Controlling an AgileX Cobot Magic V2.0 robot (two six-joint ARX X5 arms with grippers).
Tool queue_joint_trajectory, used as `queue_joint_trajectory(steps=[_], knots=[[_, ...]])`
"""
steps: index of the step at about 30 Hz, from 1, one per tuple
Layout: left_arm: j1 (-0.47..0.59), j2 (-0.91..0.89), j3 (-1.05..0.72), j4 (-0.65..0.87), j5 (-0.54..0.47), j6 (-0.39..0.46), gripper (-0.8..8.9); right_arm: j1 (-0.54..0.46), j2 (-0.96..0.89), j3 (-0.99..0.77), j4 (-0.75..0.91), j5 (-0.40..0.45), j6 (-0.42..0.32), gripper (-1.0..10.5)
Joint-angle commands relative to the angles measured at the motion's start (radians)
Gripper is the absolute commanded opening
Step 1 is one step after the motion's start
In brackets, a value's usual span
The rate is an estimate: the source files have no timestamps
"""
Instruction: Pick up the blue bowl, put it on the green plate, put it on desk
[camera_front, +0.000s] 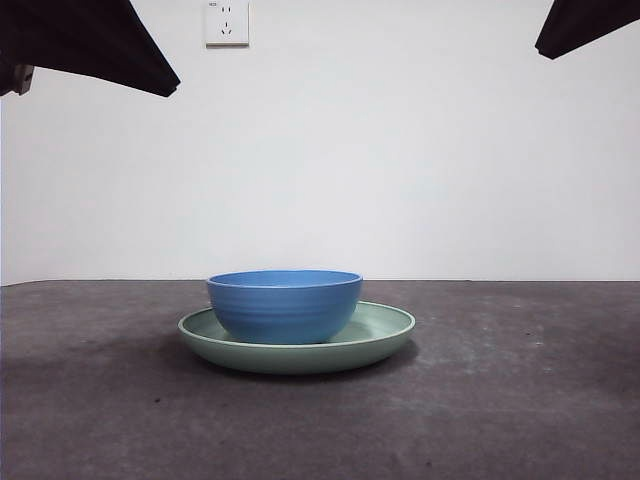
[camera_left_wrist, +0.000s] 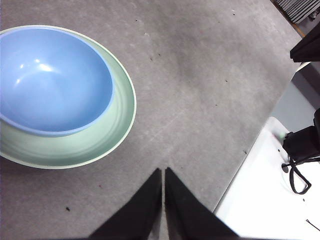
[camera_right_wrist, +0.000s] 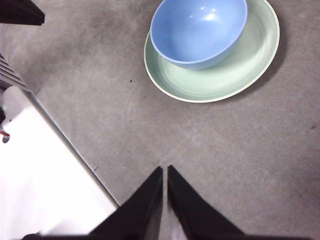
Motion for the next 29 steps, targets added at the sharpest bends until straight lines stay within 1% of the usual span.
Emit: queue_joint_trajectory(steps=[1, 3, 6, 9, 13, 16, 19, 21, 24, 29], knots=[[-0.005, 0.005, 0.011, 0.011, 0.005, 0.012, 0.09, 0.008, 0.008, 0.007, 0.010, -0.003, -0.011, 0.1], [-0.005, -0.002, 0.011, 0.011, 0.005, 0.013, 0.09, 0.008, 0.008, 0.007, 0.010, -0.003, -0.011, 0.1], [0.012, -0.042, 0.011, 0.031, -0.036, 0.083, 0.09, 0.008, 0.008, 0.007, 0.009, -0.003, -0.011, 0.1], [0.052, -0.117, 0.002, 0.117, -0.103, 0.078, 0.09, 0.008, 0.008, 0.007, 0.010, -0.003, -0.011, 0.1], [0.150, -0.257, -0.082, 0.398, -0.174, 0.060, 0.09, 0.008, 0.008, 0.007, 0.010, -0.003, -0.011, 0.1], [0.229, -0.367, -0.191, 0.592, -0.262, 0.035, 0.09, 0.008, 0.008, 0.007, 0.010, -0.003, -0.011, 0.1], [0.293, -0.481, -0.325, 0.730, -0.356, 0.030, 0.09, 0.008, 0.008, 0.007, 0.010, -0.003, -0.011, 0.1], [0.327, -0.555, -0.408, 0.772, -0.415, 0.030, 0.09, 0.008, 0.008, 0.007, 0.010, -0.003, -0.011, 0.1], [0.367, -0.667, -0.525, 0.772, -0.484, 0.030, 0.09, 0.008, 0.008, 0.007, 0.010, -0.003, -0.011, 0.1], [0.411, -0.827, -0.697, 0.768, -0.509, 0.026, 0.09, 0.008, 0.008, 0.007, 0.010, -0.003, -0.011, 0.1]])
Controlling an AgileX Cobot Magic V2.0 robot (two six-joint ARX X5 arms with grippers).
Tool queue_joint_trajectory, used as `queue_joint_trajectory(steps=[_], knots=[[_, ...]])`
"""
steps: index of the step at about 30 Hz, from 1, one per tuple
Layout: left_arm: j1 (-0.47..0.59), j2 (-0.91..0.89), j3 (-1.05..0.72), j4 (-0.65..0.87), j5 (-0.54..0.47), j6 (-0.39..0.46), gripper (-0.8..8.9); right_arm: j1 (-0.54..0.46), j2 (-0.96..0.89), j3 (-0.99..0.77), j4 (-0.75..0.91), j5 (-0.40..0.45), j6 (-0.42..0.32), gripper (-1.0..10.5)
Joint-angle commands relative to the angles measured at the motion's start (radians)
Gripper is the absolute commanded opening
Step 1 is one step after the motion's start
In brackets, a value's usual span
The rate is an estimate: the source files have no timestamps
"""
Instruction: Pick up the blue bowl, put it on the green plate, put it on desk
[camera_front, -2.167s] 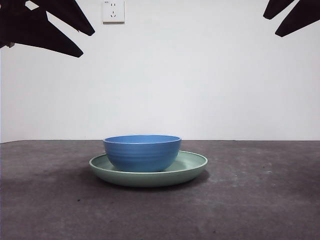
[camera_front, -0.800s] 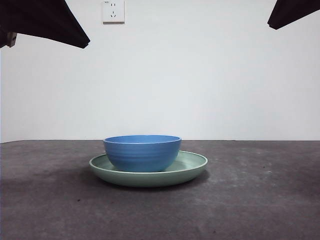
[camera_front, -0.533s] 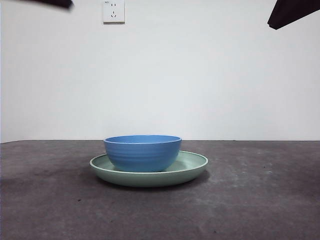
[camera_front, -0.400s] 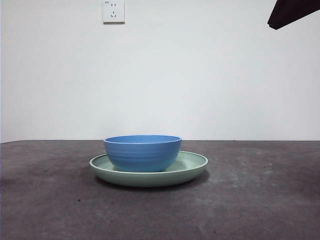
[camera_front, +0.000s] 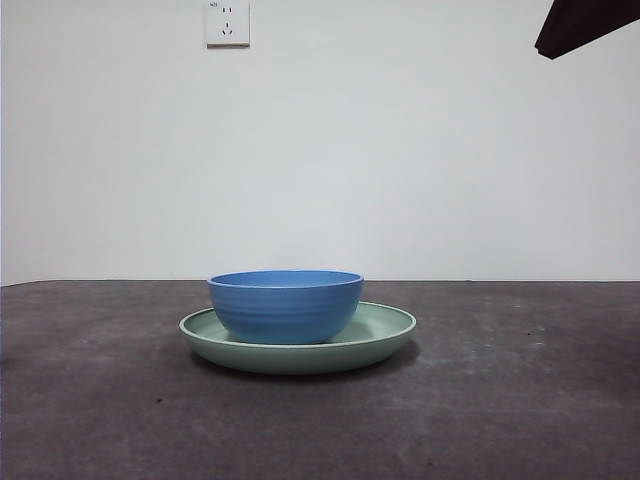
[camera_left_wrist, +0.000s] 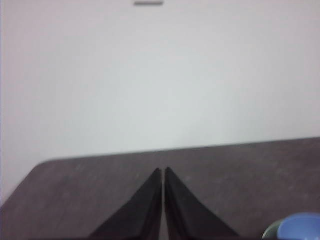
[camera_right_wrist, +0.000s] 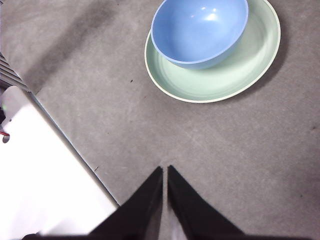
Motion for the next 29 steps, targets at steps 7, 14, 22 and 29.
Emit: queue_joint_trajectory(steps=[7, 14, 22, 29], knots=[[0.034, -0.150, -0.166, -0.053, -0.005, -0.033, 0.09, 0.008, 0.008, 0.007, 0.010, -0.003, -0.011, 0.1], [0.034, -0.180, -0.221, -0.113, -0.012, -0.033, 0.09, 0.008, 0.008, 0.007, 0.010, -0.003, -0.011, 0.1], [0.034, -0.226, -0.255, -0.160, -0.013, -0.027, 0.09, 0.008, 0.008, 0.007, 0.010, -0.003, -0.011, 0.1], [0.034, -0.277, -0.254, -0.299, -0.014, -0.016, 0.09, 0.008, 0.008, 0.007, 0.010, -0.003, -0.011, 0.1]])
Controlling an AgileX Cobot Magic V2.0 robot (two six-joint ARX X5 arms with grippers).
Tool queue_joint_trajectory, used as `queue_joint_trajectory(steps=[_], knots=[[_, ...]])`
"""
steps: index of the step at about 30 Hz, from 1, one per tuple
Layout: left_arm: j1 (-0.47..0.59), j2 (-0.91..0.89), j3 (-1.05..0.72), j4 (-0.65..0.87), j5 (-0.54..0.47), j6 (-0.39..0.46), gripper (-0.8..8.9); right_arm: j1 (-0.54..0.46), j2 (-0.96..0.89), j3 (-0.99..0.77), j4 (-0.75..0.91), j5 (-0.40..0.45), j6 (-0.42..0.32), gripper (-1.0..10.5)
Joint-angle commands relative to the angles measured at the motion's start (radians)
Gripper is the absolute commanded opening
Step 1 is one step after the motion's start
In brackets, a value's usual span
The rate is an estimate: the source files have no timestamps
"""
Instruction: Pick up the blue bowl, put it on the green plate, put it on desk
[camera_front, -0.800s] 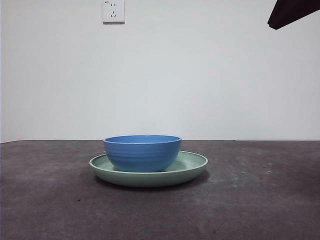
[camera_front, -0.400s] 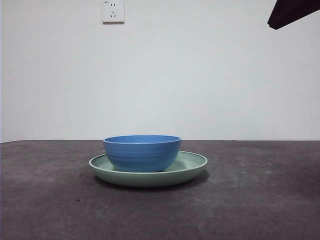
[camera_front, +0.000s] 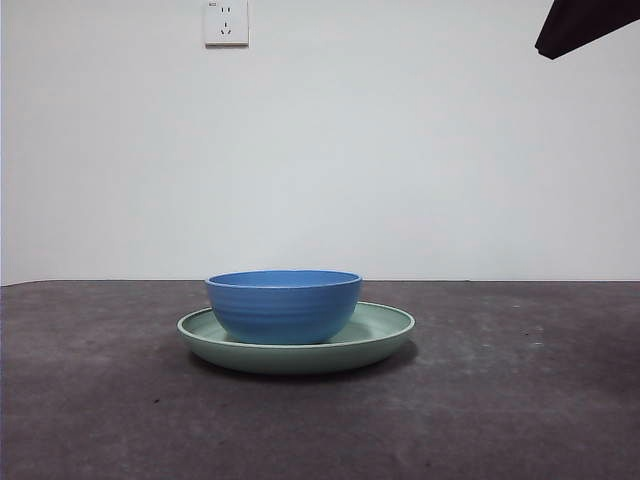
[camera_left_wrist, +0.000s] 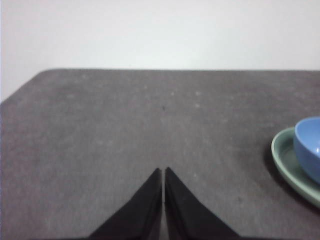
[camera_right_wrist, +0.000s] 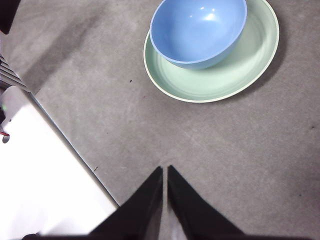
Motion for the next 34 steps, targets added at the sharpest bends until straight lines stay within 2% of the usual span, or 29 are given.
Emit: queue_joint_trajectory(steps=[1, 30, 34], knots=[[0.002, -0.003, -0.021, -0.037, -0.003, 0.014, 0.09, 0.008, 0.008, 0.007, 0.010, -0.003, -0.011, 0.1], [0.002, -0.003, -0.021, -0.049, -0.003, 0.015, 0.09, 0.008, 0.008, 0.007, 0.010, -0.003, -0.013, 0.1], [0.002, -0.003, -0.021, -0.049, -0.003, 0.015, 0.09, -0.026, -0.017, 0.007, 0.021, 0.034, -0.081, 0.1]])
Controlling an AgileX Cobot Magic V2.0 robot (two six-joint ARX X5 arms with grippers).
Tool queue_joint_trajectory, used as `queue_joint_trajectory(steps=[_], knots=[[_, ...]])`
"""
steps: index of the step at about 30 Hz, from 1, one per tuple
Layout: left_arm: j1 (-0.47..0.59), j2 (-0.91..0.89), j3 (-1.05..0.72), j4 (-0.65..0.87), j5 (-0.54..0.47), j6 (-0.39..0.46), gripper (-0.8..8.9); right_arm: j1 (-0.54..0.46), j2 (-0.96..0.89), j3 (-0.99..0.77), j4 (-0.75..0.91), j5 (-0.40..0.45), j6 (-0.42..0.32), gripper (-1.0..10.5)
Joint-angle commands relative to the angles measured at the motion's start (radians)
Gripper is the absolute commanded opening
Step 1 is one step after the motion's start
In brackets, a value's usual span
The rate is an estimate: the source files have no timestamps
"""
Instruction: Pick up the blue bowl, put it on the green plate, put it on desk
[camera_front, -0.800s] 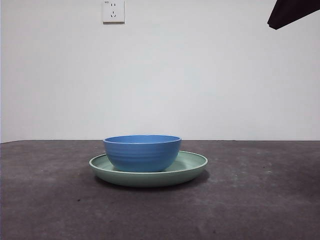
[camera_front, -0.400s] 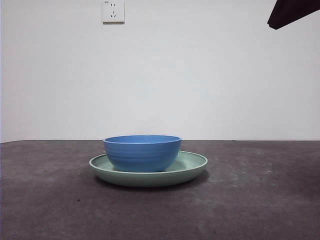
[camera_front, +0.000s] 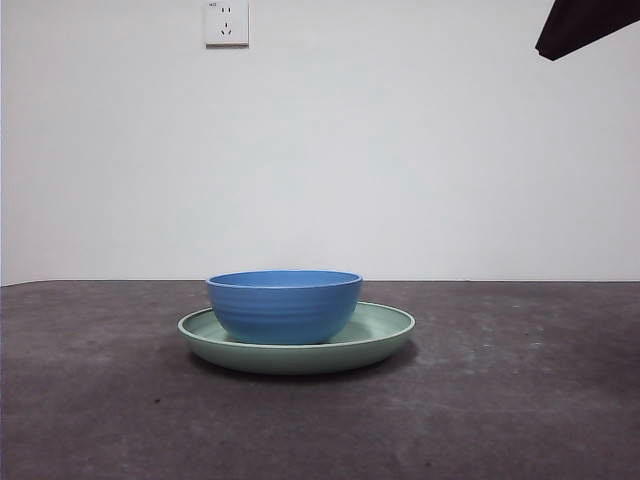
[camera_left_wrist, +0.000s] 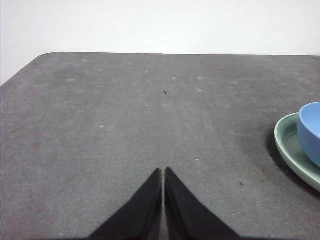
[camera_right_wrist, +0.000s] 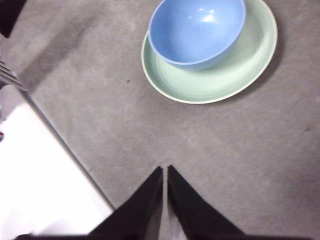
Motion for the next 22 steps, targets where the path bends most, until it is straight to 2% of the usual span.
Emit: queue_joint_trajectory(steps=[1, 7, 15, 22], knots=[[0.002, -0.002, -0.021, -0.008, -0.002, 0.012, 0.09, -0.034, -0.029, 0.003, 0.041, 0.018, -0.063, 0.1], [0.002, -0.002, -0.021, -0.008, -0.002, 0.012, 0.09, -0.186, -0.211, -0.105, 0.291, 0.018, -0.004, 0.1], [0.002, -0.002, -0.021, -0.008, -0.001, 0.012, 0.09, -0.412, -0.518, -0.404, 0.569, 0.076, -0.004, 0.1], [0.002, -0.002, -0.021, -0.008, -0.002, 0.012, 0.09, -0.484, -0.729, -0.629, 0.714, 0.204, -0.004, 0.1]])
